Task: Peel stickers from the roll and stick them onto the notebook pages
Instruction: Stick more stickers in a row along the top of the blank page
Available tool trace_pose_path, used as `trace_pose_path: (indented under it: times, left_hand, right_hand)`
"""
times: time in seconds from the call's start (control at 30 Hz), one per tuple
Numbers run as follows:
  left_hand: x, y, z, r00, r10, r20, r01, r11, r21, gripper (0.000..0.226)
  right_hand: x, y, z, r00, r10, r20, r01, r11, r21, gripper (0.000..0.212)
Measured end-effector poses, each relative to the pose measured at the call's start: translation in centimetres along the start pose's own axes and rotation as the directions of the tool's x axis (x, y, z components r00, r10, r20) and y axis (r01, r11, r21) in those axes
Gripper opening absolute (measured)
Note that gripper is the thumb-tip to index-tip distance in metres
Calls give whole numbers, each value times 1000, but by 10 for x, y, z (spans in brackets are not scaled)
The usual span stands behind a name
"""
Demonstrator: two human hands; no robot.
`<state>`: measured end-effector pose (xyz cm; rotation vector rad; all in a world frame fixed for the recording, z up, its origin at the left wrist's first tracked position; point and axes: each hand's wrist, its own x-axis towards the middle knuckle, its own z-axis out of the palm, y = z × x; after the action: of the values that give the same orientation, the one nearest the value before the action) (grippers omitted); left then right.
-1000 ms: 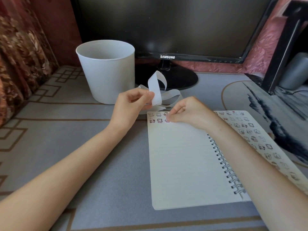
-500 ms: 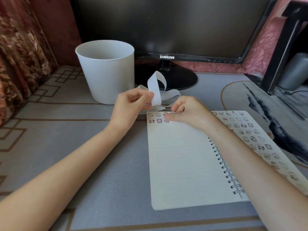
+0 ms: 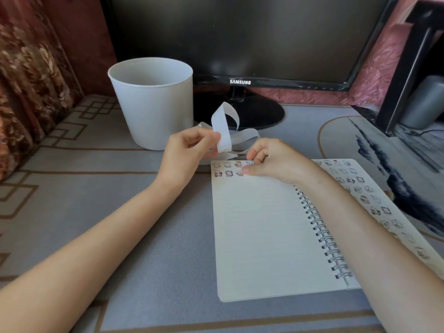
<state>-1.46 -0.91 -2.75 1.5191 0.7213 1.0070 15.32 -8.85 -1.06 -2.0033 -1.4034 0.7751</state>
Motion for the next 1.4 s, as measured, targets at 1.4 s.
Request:
trace_pose_path:
  times: [1.4]
  left_hand:
    - [-6, 7, 3, 997, 7, 81, -5, 1000, -24, 12]
  right_hand:
    - [-7, -20, 10, 827, -374, -420, 478, 861, 173, 15]
